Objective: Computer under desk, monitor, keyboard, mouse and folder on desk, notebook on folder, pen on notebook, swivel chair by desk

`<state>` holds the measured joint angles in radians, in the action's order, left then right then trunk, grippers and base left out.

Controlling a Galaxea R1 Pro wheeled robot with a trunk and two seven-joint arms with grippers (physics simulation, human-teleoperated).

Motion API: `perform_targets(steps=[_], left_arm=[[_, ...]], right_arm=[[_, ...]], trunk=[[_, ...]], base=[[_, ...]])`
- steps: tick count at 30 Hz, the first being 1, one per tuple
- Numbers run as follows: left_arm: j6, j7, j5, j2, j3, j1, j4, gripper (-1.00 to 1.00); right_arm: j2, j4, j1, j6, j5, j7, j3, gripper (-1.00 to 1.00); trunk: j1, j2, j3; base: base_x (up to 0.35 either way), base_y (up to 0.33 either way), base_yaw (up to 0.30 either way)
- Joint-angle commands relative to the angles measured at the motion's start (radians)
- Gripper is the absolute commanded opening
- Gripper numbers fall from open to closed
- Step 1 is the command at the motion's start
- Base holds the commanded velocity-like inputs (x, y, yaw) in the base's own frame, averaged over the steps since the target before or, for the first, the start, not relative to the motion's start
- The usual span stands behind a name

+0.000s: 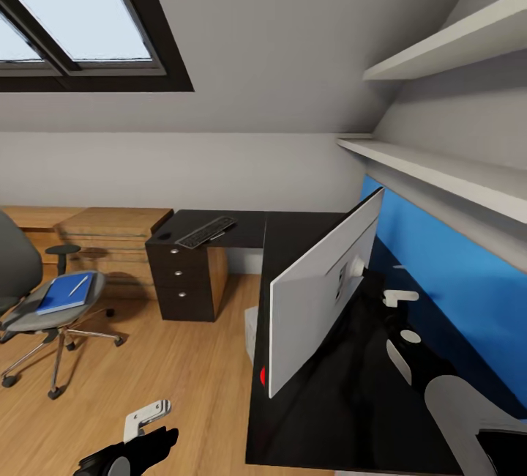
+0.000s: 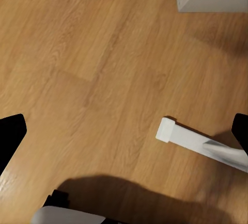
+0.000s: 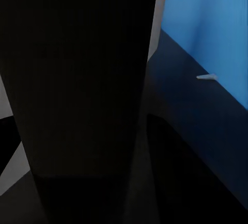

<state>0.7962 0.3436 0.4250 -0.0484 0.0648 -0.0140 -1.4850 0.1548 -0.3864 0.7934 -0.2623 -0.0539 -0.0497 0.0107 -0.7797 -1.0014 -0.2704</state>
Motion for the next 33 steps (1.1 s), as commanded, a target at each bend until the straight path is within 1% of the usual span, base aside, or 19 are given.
perform_targets(steps=[1,13,16,18,33], left_arm=[[0.002,0.008,0.011,-0.001,0.001,0.000,-0.001,1.00],[0.001,0.008,0.009,-0.001,0.001,0.000,-0.001,1.00],[0.003,0.009,0.009,-0.001,0.001,0.000,-0.001,1.00],[0.003,0.009,0.009,-0.001,0.008,0.000,-0.001,1.00],[0.002,0.009,0.009,-0.001,0.009,0.000,-0.001,1.00]], right_arm=[[0.000,-0.001,0.001,-0.004,-0.007,-0.001,0.001,-1.00],[0.000,0.000,0.001,-0.003,-0.007,-0.001,0.002,-1.00],[0.000,0.000,0.001,-0.003,-0.007,-0.001,0.002,-1.00],[0.000,0.000,0.001,-0.003,-0.007,-0.001,0.002,-1.00],[-0.001,0.000,0.001,-0.004,-0.007,0.000,0.002,-1.00]], trunk=[[0.000,-0.001,-0.001],[0.000,-0.001,-0.001],[0.000,-0.001,-0.001],[0.000,-0.001,-0.001],[0.000,-0.001,-0.001]], base=[[0.079,-0.082,0.000],[0.168,-0.152,0.000],[0.033,-0.030,0.000],[0.000,0.000,0.000],[0.000,0.000,0.000]])
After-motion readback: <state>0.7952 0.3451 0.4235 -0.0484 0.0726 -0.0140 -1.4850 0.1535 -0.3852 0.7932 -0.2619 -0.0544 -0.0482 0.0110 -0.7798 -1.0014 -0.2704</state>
